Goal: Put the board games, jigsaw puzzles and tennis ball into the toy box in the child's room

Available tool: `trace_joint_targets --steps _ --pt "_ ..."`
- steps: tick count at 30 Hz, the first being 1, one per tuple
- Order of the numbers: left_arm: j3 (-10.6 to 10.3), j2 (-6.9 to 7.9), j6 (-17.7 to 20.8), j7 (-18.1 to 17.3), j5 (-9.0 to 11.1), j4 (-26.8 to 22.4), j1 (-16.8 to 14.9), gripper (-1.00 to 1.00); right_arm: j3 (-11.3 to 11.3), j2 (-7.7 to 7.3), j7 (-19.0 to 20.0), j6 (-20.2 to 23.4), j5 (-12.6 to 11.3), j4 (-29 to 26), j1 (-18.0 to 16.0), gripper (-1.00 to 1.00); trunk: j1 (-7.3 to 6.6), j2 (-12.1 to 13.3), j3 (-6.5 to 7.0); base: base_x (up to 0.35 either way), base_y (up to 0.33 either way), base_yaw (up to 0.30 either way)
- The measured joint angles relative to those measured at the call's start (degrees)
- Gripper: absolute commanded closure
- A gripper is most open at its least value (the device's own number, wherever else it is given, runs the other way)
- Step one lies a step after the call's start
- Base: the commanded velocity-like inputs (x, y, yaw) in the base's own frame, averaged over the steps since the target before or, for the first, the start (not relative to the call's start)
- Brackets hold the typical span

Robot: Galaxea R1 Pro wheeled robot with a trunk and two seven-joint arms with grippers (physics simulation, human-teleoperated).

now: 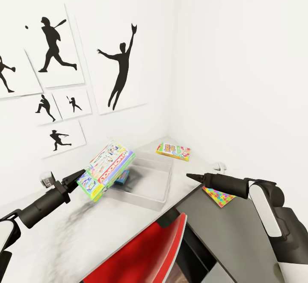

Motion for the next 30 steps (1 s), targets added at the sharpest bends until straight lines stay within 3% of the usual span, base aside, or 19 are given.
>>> trace_joint_targets --steps 10,30 --pt "0.0 -0.09 0.0 0.1 0.0 0.0 0.0 1.00 -0.1 0.04 0.0 0.0 0.0 0.0 0.1 -1.00 0.00 0.0 0.00 0.000 0.000 -0.124" --pt "0.3 -1.01 -0.2 2.2 -0.5 -0.1 -2.3 1.00 -0.1 -0.01 -0.1 0.0 0.1 -0.1 0.1 -1.00 0.00 0.0 0.00 0.000 0.000 -0.246"
